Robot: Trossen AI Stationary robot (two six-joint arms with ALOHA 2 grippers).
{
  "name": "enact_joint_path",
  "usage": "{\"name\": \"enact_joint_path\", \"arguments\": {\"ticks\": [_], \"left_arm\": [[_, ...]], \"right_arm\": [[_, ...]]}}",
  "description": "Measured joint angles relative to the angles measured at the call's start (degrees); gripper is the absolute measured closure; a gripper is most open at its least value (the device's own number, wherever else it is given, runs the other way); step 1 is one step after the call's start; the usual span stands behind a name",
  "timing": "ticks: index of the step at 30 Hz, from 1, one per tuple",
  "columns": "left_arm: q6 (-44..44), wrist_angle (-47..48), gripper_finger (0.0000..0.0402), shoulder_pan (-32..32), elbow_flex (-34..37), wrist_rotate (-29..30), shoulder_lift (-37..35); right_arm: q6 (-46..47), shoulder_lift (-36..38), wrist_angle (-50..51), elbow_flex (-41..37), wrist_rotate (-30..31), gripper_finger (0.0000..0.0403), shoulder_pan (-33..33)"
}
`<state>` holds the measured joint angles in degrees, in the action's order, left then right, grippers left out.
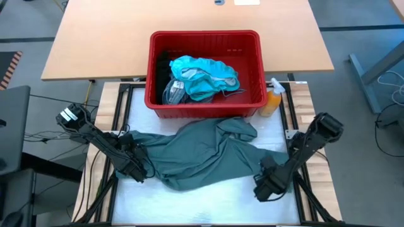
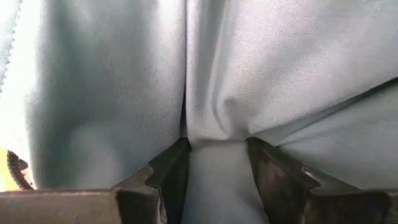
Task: Fold Laundry from Bin
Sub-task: Fold the light blue pants
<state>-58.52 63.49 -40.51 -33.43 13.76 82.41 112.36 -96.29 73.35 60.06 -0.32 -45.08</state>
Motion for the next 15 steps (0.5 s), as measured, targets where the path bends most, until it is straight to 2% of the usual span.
{"name": "enact_joint_path", "arguments": {"ticks": [4, 8, 12, 15], "left_arm": [[-0.3, 0.02, 0.0239, 0.0, 0.0, -0.04, 0.0], [-0.24, 0.0, 0.0239, -0.17, -0.02, -0.22, 0.0], [-0.22, 0.02, 0.0239, -0.15, -0.02, -0.24, -0.02], [-0.22, 0.02, 0.0239, -0.15, -0.02, -0.24, -0.02]], "right_arm": [[-4.36, -3.82, -6.69, -4.52, -2.0, 0.0384, 1.87], [-6.17, -6.56, -5.4, -7.2, -6.82, 0.0384, 2.61], [-4.82, -8.17, 3.41, -8.1, -13.02, 0.0382, 1.71], [-3.12, -8.07, 13.18, -6.79, -14.67, 0.038, 0.88]]}}
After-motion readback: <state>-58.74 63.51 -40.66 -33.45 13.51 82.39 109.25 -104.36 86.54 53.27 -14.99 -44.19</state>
